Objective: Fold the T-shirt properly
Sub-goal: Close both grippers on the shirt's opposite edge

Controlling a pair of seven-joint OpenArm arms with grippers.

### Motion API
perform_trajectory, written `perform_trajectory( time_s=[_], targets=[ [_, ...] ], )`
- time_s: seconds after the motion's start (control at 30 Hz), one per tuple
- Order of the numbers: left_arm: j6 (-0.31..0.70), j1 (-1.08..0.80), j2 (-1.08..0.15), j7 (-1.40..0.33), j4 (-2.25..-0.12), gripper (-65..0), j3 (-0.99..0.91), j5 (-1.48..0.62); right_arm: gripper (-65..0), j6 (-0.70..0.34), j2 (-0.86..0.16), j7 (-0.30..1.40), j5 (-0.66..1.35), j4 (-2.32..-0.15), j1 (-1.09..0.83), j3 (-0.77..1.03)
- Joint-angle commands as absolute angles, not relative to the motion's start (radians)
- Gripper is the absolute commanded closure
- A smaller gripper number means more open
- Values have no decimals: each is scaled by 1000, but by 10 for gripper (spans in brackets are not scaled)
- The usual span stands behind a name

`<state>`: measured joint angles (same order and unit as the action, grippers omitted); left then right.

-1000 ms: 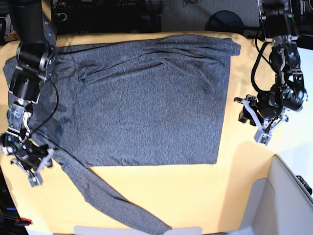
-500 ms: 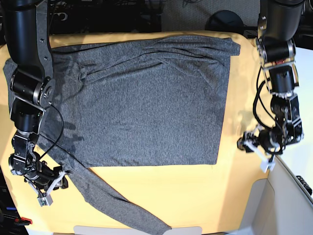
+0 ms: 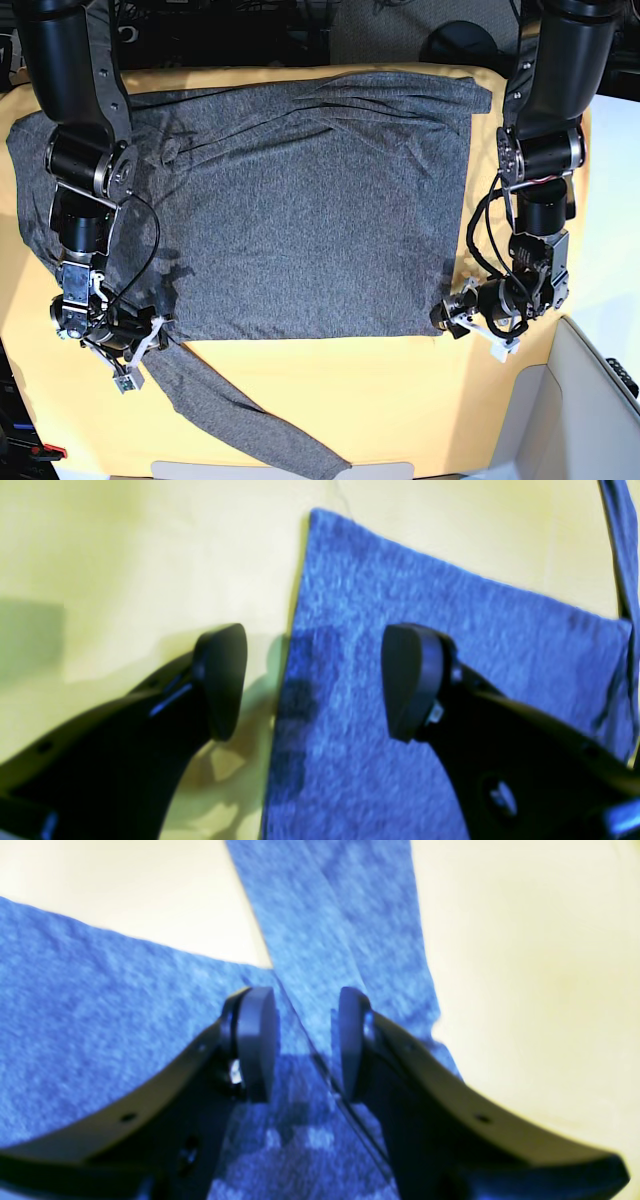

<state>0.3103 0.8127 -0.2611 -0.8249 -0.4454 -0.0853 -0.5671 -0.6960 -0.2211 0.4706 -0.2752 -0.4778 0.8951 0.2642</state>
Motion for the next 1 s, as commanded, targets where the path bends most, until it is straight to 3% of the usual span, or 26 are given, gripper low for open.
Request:
perform_trajectory(
  time_s=[0.0,0.43,0.97],
  targets=[
    [312,862,-278,-783,-466,-407,-88,-582,-215,-698,-225,444,-262,-499,938,266],
    [308,814,-300,-756,-464,-407,-88,-581,-215,-698,-225,444,-260,-501,938,268],
    [308,816,-197,-754,-469,-407,-88,-582,-215,-698,-211,444,-260,-530,872,268]
  ],
)
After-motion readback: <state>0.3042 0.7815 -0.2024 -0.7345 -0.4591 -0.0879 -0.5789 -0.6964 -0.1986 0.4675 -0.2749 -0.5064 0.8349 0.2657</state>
